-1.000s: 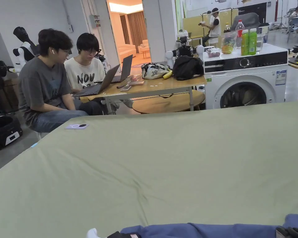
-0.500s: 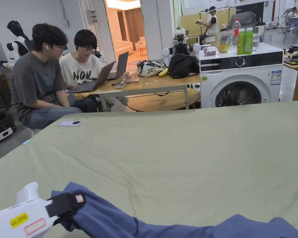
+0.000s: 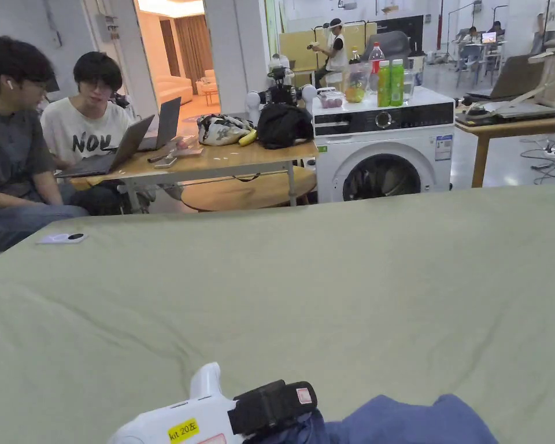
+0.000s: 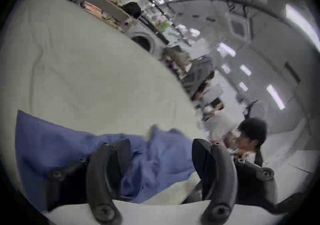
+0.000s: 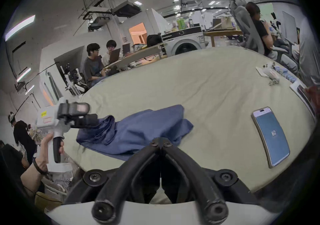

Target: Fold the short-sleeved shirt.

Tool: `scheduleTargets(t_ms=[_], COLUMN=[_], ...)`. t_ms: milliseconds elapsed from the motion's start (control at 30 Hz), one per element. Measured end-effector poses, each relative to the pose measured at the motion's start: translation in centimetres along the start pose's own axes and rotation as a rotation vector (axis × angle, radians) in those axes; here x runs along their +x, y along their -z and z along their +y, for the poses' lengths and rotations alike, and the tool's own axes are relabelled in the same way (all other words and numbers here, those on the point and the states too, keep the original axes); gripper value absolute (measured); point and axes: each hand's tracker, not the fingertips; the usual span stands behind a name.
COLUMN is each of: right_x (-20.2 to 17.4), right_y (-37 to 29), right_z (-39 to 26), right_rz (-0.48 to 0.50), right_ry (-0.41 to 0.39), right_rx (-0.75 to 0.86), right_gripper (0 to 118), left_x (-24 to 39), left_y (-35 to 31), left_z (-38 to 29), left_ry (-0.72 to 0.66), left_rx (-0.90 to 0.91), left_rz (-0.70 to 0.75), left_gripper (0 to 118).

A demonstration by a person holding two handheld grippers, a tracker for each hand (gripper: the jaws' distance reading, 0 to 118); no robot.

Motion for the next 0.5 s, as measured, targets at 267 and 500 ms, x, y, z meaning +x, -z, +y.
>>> scheduleTargets(t_ms=[267, 500], right_x=[-0.4, -1.5], right_y=[0.5, 1.6], right_z=[-0.7, -1.0], right_rz=[0.035, 0.044], right_ry=[0.055, 0.02], right_rx=[-0.004, -0.043], right_gripper=[0, 0], left_x=[-3.2, -1.8], left_y=[4.8, 3.2], left_z=[-2.1, -2.5], left_ry=[-0.044, 0.063], left_rx=[-0.177, -0.165], left_rz=[0.218, 0.147], left_gripper=[0, 5])
